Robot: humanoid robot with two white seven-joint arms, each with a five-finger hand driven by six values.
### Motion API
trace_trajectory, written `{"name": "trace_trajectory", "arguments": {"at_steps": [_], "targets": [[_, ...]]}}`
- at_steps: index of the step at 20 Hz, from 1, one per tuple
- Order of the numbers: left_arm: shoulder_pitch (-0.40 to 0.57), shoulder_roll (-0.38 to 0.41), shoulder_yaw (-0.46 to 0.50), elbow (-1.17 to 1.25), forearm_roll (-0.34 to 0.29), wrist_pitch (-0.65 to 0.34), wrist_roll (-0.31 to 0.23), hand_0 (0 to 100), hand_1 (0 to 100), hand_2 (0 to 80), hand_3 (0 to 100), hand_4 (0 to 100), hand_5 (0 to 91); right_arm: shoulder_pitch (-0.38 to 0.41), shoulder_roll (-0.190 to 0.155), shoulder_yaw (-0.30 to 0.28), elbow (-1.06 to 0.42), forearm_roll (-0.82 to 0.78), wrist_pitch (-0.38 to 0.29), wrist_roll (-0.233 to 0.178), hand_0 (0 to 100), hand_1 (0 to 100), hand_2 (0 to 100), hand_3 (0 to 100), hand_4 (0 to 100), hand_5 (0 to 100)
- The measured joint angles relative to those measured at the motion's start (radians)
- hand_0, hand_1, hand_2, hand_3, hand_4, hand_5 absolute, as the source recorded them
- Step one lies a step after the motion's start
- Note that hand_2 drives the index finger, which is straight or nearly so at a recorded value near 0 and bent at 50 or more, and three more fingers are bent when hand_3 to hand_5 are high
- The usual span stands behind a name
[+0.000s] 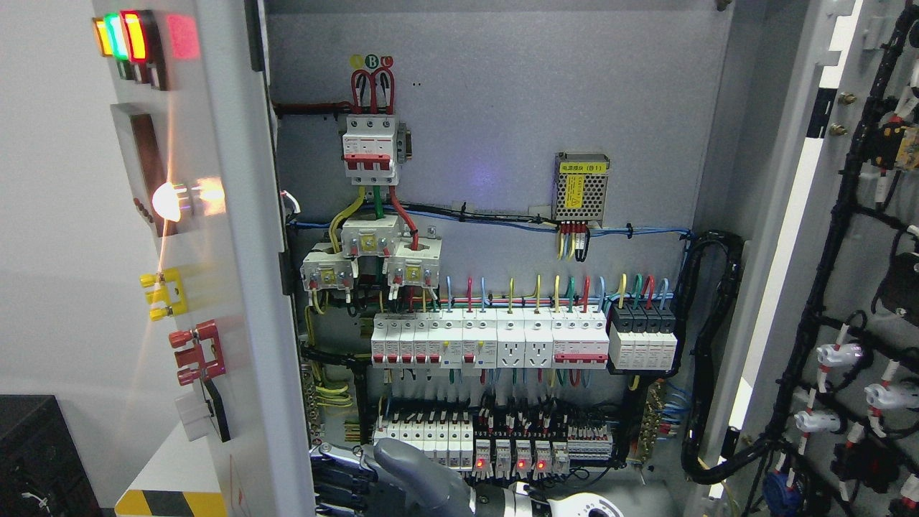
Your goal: Open door with both hands
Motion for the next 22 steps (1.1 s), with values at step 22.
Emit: {"name": "trace_trajectory", "arguments": {"at_steps": [22], "targets": [[0.000, 0.000, 0.000, 0.000, 0.000, 0.000, 0.000, 0, 0, 0.0, 0, 0, 0.0, 0.001, 0.100, 0.093, -0.010, 0.121, 0.003, -0.052, 0, 0, 0, 0, 0, 0]]}}
